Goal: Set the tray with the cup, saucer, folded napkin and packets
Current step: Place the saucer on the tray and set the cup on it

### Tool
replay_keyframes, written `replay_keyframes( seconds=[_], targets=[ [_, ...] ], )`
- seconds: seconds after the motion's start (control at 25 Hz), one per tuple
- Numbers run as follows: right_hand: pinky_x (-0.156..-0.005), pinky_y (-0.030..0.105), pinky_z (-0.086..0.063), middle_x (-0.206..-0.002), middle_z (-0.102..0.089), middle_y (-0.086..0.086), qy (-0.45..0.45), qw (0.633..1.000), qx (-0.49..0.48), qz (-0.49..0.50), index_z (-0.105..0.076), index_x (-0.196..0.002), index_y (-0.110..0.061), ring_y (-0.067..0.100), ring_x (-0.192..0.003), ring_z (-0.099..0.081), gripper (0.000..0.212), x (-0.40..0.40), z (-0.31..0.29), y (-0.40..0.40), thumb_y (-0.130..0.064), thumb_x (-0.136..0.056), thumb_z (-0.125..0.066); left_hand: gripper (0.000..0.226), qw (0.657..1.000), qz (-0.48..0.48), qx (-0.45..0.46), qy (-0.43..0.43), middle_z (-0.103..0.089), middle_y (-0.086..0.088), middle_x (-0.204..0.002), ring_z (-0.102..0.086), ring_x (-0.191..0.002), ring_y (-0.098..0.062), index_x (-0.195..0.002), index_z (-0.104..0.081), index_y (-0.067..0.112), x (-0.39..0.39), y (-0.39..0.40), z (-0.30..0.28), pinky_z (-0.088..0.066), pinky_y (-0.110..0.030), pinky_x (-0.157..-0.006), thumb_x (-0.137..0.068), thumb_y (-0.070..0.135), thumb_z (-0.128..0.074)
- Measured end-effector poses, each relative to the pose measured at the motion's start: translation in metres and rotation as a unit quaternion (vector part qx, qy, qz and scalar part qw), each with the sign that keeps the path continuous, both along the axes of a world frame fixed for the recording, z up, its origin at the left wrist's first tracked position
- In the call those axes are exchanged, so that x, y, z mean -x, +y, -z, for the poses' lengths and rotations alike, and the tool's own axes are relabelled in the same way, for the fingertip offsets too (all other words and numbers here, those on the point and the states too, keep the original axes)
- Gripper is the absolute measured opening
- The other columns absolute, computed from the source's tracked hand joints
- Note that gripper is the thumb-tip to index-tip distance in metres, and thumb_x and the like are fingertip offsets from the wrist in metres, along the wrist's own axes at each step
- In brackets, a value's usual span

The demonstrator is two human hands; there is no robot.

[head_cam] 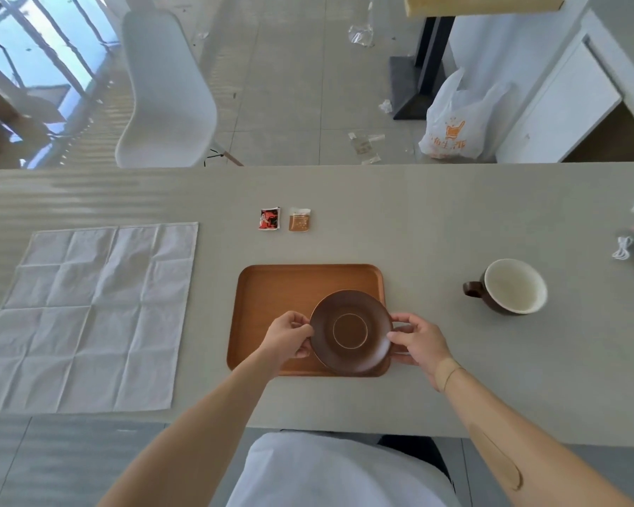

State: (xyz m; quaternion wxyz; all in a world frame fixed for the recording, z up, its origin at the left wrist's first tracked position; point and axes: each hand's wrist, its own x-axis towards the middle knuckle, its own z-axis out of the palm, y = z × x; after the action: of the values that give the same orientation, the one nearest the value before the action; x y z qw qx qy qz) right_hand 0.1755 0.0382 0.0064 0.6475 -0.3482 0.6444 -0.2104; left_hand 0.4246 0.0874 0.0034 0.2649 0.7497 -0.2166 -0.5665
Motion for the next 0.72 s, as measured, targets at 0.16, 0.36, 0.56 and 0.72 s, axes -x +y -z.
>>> replay_keyframes(
  seconds=[0.16, 0.36, 0.56, 0.72],
  targets=[
    [-0.062, 0.033, -0.060, -0.079, -0.067, 0.004, 0.058, 0.998, 0.023, -0.010, -0.067, -0.108, -0.016, 0.017, -0.062, -0.066, 0.030, -0.008, 0.004, -0.006, 0.002, -0.084, -0.066, 0.012, 0.999, 0.017, 0.021, -0.041, -0.072, -0.012, -0.086, -0.066, -0.066, -0.016, -0.096, -0.063, 0.013, -0.006, -0.010, 0.009, -0.060, -0.028, -0.065, -0.085, 0.008, -0.062],
    [-0.059, 0.032, -0.058, -0.077, -0.067, 0.003, 0.106, 0.993, 0.035, -0.026, -0.068, -0.107, -0.019, 0.016, -0.060, -0.064, 0.031, -0.009, 0.009, -0.014, 0.000, -0.082, -0.068, 0.013, 0.996, 0.037, 0.031, -0.072, -0.071, -0.007, -0.082, -0.067, -0.065, -0.012, -0.094, -0.062, 0.017, -0.003, -0.015, 0.013, -0.059, -0.024, -0.061, -0.083, 0.009, -0.062],
    [-0.053, 0.027, -0.054, -0.074, -0.067, 0.002, 0.127, 0.990, 0.042, -0.036, -0.069, -0.105, -0.021, 0.013, -0.055, -0.064, 0.032, -0.012, 0.011, -0.019, -0.001, -0.079, -0.071, 0.013, 0.995, 0.031, 0.031, -0.086, -0.070, -0.007, -0.084, -0.067, -0.066, -0.012, -0.095, -0.062, 0.017, -0.002, -0.018, 0.014, -0.058, -0.022, -0.059, -0.085, 0.009, -0.061],
    [-0.055, 0.027, -0.054, -0.071, -0.066, 0.000, 0.145, 0.987, 0.050, -0.043, -0.071, -0.102, -0.022, 0.012, -0.053, -0.065, 0.031, -0.011, 0.015, -0.020, -0.004, -0.077, -0.072, 0.012, 0.995, 0.034, 0.034, -0.091, -0.070, -0.007, -0.087, -0.068, -0.072, -0.016, -0.096, -0.061, 0.018, -0.001, -0.018, 0.016, -0.058, -0.022, -0.062, -0.088, 0.010, -0.062]
  ],
)
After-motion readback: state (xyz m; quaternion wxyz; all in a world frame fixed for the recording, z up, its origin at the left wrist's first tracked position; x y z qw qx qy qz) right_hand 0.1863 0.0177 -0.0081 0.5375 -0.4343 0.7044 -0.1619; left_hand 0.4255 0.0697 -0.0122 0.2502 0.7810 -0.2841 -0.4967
